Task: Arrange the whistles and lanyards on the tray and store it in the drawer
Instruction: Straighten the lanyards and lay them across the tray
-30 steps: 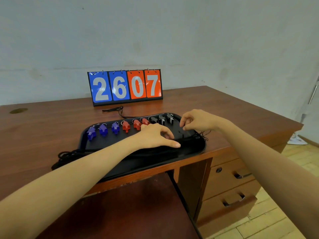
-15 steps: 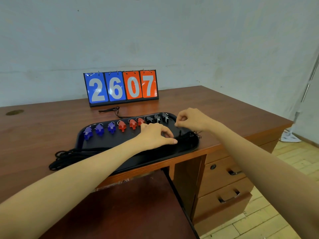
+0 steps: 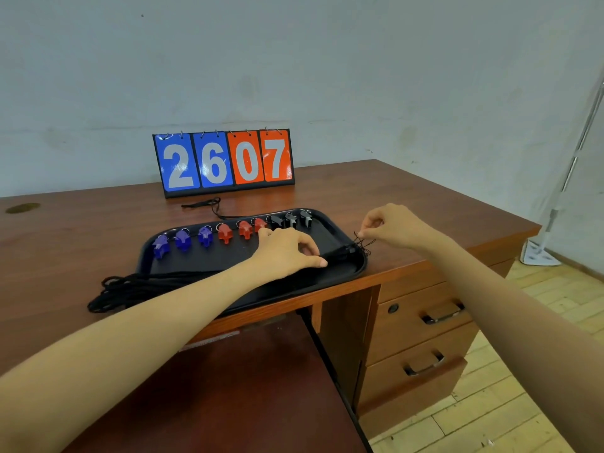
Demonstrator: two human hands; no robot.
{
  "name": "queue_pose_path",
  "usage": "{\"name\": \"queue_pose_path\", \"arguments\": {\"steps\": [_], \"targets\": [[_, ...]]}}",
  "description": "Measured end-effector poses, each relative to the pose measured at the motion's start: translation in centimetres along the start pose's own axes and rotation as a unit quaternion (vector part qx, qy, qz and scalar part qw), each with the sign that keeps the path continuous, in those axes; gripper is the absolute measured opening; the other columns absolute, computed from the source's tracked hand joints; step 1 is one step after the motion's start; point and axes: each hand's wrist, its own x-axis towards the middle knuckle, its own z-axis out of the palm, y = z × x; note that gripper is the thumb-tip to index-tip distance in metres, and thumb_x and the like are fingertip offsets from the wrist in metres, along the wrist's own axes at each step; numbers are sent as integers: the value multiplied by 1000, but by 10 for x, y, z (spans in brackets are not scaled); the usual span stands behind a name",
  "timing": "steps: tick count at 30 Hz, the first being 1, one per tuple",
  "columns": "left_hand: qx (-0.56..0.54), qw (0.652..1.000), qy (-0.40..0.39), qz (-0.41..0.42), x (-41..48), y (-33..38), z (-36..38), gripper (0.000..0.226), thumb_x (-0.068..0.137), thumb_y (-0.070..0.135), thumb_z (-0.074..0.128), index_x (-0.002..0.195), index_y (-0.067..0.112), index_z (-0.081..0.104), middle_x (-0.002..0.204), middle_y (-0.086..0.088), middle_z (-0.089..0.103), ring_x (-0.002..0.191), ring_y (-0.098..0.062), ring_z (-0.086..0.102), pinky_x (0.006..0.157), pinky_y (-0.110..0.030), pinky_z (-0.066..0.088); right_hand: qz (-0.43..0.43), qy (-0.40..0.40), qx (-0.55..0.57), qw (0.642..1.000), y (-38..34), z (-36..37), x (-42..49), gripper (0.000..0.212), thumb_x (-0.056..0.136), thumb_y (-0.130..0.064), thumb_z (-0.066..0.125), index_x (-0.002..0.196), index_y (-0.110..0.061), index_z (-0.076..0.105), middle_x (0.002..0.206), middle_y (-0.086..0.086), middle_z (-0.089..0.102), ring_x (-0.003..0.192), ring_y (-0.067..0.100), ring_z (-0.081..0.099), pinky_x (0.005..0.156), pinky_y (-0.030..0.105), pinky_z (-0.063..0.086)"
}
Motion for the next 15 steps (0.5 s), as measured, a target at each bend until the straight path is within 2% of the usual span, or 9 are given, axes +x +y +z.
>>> {"name": "queue_pose_path", "arguments": {"steps": [2,5,7,9,11,15], "targets": [[9,1000,8,-2,0,1,1,32,73,58,64,89,30,69,82,14,65,92,-8,59,84,-34,27,3,2,-8,1000,2,-2,-1,11,85,-35,63,75,-32,62,89,-8,63,94,17,60,91,41,50],[9,1000,10,-6,0,3,2,35,72,59,65,90,29,69,87,12,67,93,-9,58,83,-33,24,2,-9,-11,1000,3,-5,-5,11,85,-34,63,74,-33,61,90,-9,63,97,16,60,93,43,49],[8,1000,12,-7,0,4,3,36,72,58,65,91,28,69,88,11,67,94,-9,58,83,-33,24,2,-18,-6,1000,3,-7,-6,9,87,-34,61,84,-28,66,100,-4,67,100,16,59,95,40,48],[11,1000,14,-6,0,4,4,37,72,58,66,92,28,69,90,10,68,94,-10,58,83,-33,23,-6,-11,0,1000,2,-10,-8,20,92,-34,55,100,-22,69,113,1,67,103,15,59,93,33,46],[16,1000,12,-5,0,5,4,38,71,58,66,92,27,69,92,10,68,95,-10,58,83,-33,23,-18,11,6,1000,-2,-14,-9,28,94,-34,52,110,-18,67,118,3,66,103,15,58,89,28,43],[6,1000,8,-5,-1,3,-2,44,70,61,65,98,28,66,92,12,65,94,-9,55,86,-34,25,-51,24,11,998,-18,-18,-11,26,93,-33,53,110,-17,66,113,0,66,96,8,53,86,25,40]]}}
